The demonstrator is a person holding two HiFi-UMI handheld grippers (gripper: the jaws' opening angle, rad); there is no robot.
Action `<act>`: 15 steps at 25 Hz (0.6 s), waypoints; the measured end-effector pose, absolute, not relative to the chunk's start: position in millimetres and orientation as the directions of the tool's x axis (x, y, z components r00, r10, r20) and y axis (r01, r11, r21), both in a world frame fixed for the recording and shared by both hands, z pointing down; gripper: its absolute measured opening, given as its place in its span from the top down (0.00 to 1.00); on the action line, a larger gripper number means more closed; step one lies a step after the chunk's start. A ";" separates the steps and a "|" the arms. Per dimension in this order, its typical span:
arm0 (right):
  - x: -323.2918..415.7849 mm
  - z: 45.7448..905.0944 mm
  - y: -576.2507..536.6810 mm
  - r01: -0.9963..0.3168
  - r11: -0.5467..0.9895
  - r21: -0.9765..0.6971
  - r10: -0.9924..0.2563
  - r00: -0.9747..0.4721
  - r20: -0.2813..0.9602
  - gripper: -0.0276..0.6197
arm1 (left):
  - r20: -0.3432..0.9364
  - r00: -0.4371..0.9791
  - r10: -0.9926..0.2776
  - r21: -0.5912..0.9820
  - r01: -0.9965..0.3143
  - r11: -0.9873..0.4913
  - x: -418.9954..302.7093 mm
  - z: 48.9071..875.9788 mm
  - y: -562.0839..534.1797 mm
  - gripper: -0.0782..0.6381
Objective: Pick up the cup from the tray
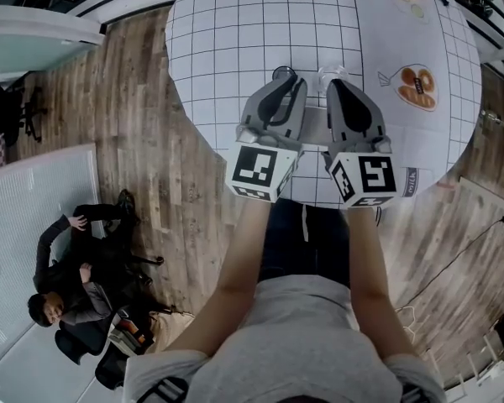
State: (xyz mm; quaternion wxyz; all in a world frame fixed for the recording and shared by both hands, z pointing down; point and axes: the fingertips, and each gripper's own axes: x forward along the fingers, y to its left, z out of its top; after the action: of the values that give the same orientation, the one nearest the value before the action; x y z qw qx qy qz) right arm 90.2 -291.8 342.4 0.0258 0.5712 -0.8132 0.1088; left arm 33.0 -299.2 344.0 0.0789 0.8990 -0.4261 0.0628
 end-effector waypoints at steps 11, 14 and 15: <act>89.8 338.0 -288.3 -0.938 0.315 -0.144 -0.929 -0.336 0.156 0.94 | 0.166 0.616 -0.770 0.065 -0.786 -0.615 31.7 332.1 -298.4 0.84; 90.0 337.9 -288.3 -0.939 0.312 -0.142 -0.930 -0.332 0.158 0.94 | 0.159 0.613 -0.774 0.066 -0.789 -0.611 30.1 328.6 -299.5 0.84; 90.1 338.0 -288.3 -0.940 0.311 -0.142 -0.930 -0.332 0.159 0.94 | 0.161 0.612 -0.774 0.067 -0.789 -0.610 30.1 329.1 -299.4 0.84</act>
State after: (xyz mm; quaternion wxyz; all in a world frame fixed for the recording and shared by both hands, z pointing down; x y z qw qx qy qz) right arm 90.1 -288.3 338.0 0.0234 0.5775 -0.8093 0.1046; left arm 30.1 -299.4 329.1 0.0658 0.8955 -0.4364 0.0580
